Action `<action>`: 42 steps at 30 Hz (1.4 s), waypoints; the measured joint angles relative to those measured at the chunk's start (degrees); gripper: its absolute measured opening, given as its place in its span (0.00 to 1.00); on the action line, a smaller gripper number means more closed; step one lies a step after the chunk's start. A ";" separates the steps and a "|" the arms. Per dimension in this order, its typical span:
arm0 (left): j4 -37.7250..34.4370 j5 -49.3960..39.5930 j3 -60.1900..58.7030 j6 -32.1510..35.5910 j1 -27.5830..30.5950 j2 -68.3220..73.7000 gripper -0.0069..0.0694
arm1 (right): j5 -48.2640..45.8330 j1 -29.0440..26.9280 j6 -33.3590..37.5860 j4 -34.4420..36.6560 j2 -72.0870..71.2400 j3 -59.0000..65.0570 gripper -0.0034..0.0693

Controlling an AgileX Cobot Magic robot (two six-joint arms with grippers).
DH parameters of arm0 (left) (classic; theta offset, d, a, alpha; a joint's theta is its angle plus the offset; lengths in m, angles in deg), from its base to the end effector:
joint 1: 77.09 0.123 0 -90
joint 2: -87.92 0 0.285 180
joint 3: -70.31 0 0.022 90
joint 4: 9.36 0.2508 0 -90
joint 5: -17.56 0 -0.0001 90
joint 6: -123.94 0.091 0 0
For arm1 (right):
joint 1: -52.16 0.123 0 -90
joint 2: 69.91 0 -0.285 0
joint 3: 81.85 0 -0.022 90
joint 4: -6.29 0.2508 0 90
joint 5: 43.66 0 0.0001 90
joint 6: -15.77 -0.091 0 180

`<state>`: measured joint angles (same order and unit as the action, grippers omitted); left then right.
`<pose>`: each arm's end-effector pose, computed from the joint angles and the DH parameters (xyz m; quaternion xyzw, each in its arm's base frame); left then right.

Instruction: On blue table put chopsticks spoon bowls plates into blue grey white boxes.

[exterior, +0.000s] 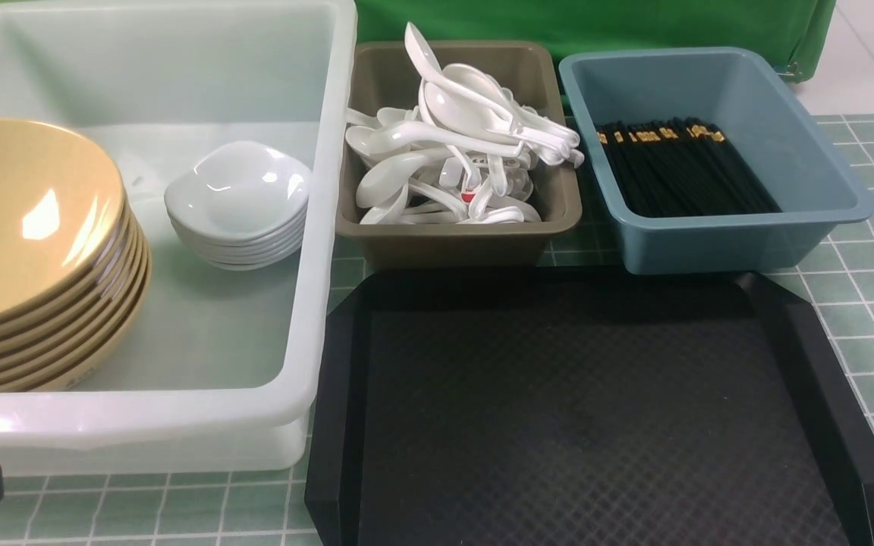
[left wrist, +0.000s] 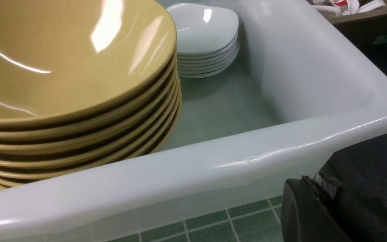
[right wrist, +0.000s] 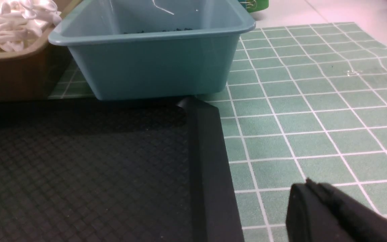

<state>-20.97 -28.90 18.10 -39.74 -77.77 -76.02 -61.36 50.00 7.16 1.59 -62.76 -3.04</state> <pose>0.0329 -0.0137 0.2782 0.1049 0.8314 -0.0254 0.5450 0.0541 -0.0043 0.1766 0.0508 0.7842 0.0008 0.6184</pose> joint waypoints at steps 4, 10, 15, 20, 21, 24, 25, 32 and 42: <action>0.00 0.00 -0.07 0.00 0.00 0.00 0.08 | 0.00 0.00 0.00 0.00 0.00 0.00 0.10; -0.15 11.84 -6.16 0.00 0.00 -2.56 0.08 | 0.00 0.00 0.00 0.00 0.00 0.00 0.10; 1.23 28.20 -16.73 -1.30 0.00 -7.70 0.08 | 0.00 0.00 0.00 0.00 0.00 0.00 0.10; 6.42 37.08 -26.22 -10.69 0.00 -8.94 0.08 | -0.06 0.00 -0.05 0.00 -0.02 0.00 0.11; 6.87 36.78 -26.46 -12.27 0.00 -8.94 0.08 | -0.06 0.00 -0.05 0.07 -0.02 0.00 0.11; 7.59 33.99 -26.50 -15.01 0.00 -9.00 0.08 | -0.06 0.00 -0.05 0.07 -0.02 0.00 0.11; 7.90 32.87 -26.50 -15.22 0.00 -9.00 0.08 | -0.06 0.00 -0.05 0.07 -0.02 0.00 0.11; 8.62 28.67 -26.50 -15.09 0.00 -9.00 0.08 | -0.12 0.00 -0.05 0.07 -0.02 0.00 0.11; 8.62 28.67 -26.50 -15.23 0.00 -9.00 0.08 | -0.12 0.00 -0.05 0.12 -0.02 0.00 0.11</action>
<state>-12.35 -0.23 -8.40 -54.97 -77.77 -85.02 -61.49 50.00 7.11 1.71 -62.78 -3.04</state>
